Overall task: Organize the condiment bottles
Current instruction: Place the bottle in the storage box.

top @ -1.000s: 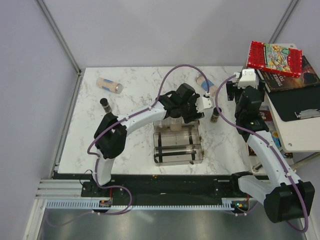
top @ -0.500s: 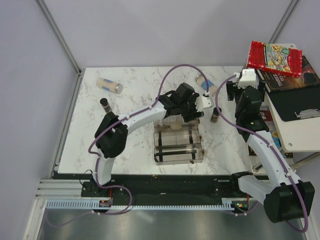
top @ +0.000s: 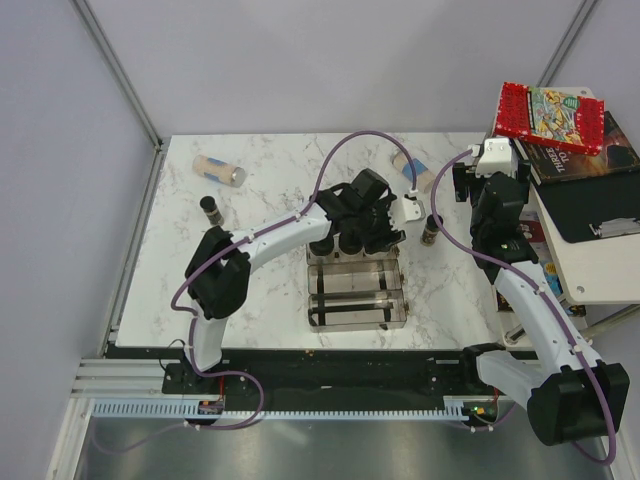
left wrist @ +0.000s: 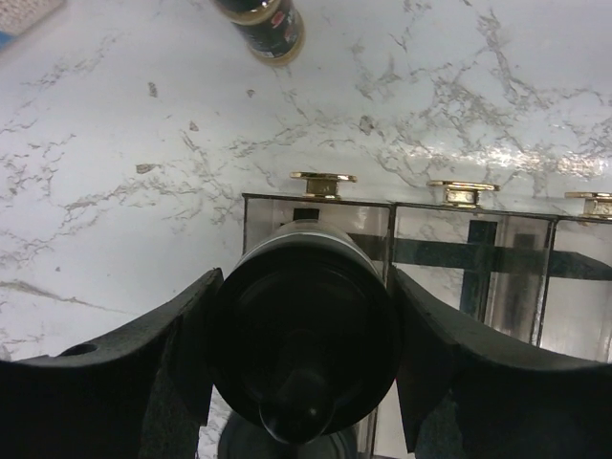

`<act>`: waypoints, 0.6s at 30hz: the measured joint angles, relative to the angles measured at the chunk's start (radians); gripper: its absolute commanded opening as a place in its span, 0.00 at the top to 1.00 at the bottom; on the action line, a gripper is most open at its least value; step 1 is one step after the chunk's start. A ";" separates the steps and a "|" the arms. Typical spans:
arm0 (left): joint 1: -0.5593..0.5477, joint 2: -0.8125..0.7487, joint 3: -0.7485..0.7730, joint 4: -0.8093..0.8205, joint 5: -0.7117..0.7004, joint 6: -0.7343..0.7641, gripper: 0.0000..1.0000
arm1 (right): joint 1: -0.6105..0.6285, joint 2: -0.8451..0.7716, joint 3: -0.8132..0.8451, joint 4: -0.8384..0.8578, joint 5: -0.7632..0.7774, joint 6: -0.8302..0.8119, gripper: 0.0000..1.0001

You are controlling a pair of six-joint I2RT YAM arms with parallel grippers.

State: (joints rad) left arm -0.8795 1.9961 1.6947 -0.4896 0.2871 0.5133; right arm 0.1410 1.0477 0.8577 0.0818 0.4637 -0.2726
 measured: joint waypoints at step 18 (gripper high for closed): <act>0.003 0.038 0.024 -0.068 0.060 0.000 0.52 | 0.000 0.000 0.000 -0.001 -0.008 0.000 0.02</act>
State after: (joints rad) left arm -0.8761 2.0338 1.7187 -0.5579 0.3470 0.5137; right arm 0.1410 1.0477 0.8577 0.0807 0.4561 -0.2729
